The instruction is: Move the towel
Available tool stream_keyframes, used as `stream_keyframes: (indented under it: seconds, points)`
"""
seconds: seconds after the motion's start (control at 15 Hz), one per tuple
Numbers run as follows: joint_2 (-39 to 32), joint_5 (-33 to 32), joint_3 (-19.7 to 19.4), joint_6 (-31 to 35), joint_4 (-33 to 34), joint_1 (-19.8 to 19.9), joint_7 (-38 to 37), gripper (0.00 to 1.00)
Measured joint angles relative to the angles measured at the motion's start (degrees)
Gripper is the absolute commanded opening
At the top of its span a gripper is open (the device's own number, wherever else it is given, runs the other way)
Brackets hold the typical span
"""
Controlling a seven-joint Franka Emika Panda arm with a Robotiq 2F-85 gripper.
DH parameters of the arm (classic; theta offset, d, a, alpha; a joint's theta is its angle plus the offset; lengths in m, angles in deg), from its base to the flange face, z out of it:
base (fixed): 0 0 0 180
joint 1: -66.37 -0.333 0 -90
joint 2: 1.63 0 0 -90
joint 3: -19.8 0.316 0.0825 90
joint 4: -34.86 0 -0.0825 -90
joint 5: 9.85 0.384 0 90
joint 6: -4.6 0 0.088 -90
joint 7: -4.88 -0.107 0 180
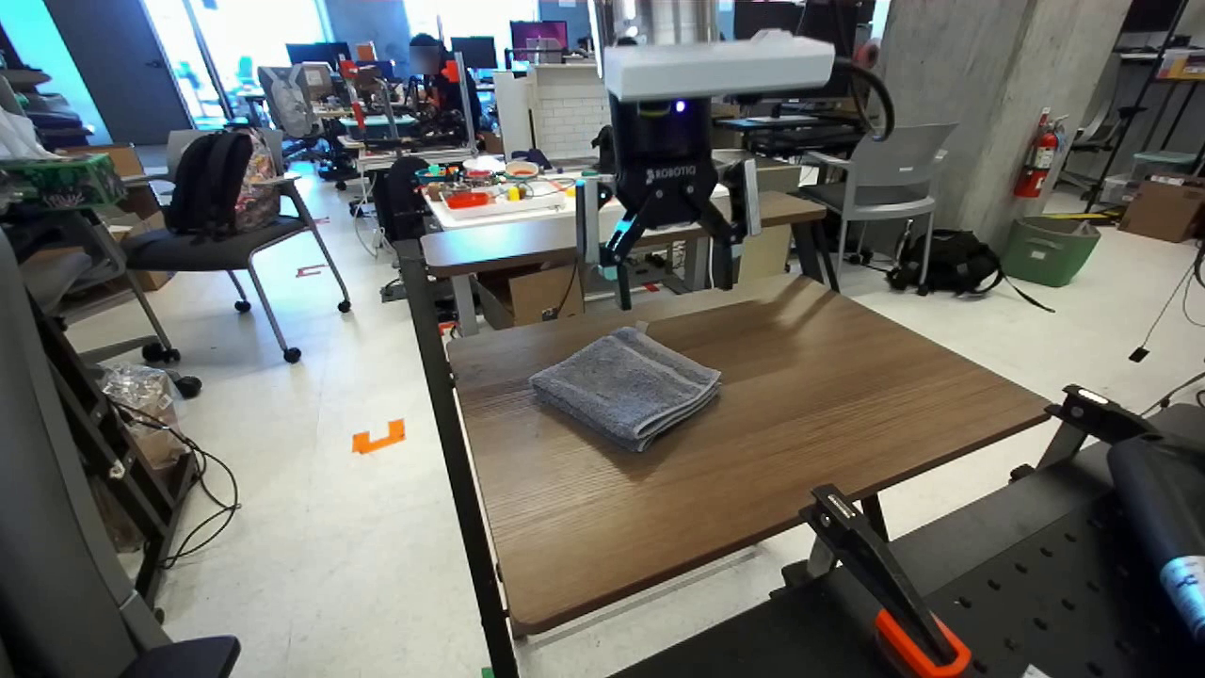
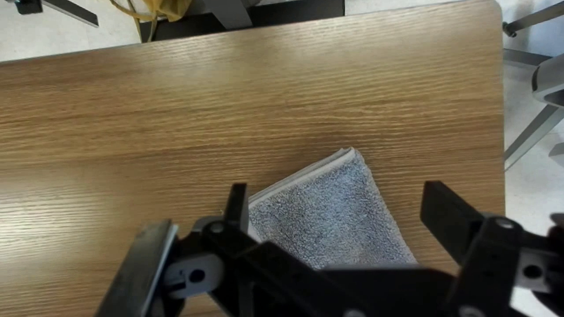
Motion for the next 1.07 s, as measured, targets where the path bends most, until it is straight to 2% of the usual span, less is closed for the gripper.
stream_keyframes:
  seconds: [0.33, 1.07]
  points:
    - [-9.4, 0.1, -2.6, 6.9, 6.2, -2.1, -1.9, 1.0]
    - [-22.6, 0.1, -7.1, 6.9, 20.5, -5.6, -5.6, 1.0]
